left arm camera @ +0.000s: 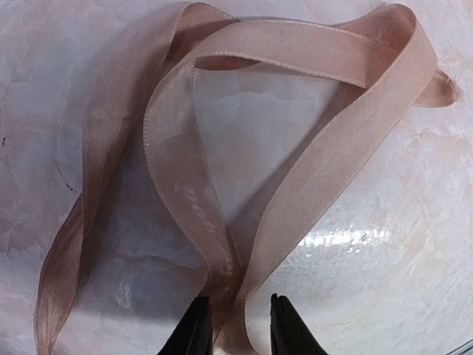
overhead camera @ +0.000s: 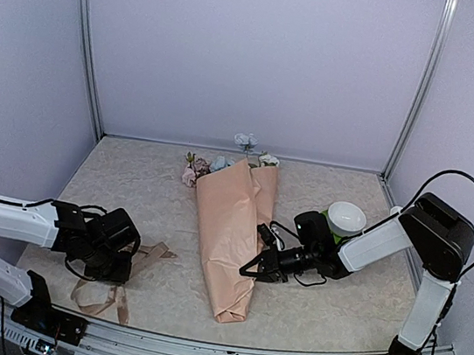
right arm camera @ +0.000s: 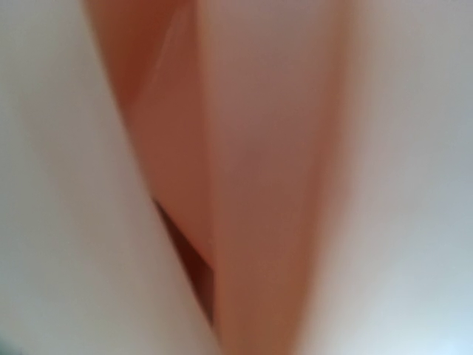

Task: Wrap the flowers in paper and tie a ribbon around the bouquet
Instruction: Pick up the ribbon from the center of the board.

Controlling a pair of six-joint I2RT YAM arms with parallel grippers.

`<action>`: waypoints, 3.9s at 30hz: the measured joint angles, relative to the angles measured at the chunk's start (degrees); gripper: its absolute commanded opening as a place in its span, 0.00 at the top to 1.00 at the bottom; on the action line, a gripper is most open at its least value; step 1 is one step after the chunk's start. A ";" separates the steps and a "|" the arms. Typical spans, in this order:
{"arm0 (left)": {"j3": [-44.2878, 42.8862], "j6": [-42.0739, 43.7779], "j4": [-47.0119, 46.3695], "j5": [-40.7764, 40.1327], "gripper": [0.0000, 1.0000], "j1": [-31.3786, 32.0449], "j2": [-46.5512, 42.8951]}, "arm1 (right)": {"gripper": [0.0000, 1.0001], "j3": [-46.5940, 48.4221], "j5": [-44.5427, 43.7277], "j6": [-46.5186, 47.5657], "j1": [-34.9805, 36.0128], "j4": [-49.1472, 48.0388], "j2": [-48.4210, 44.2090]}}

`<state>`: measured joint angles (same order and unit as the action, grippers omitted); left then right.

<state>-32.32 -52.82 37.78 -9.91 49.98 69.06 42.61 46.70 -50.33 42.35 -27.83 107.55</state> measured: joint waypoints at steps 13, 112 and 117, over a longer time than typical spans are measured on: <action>-6.82 0.28 5.29 -3.52 0.52 5.99 3.08 | 1.00 0.00 0.02 0.02 0.00 0.28 0.00; -58.12 28.50 4.68 -9.51 1.00 -3.58 6.97 | 1.00 11.58 -2.03 0.66 0.00 8.90 -0.31; -63.69 33.27 8.55 -18.03 1.00 -17.05 4.90 | 1.00 11.76 -3.72 0.98 0.00 10.67 -0.35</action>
<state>-96.01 -19.55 46.33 -27.94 32.93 73.95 54.37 42.98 -49.34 42.35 -17.17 107.20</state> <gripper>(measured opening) 0.008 0.031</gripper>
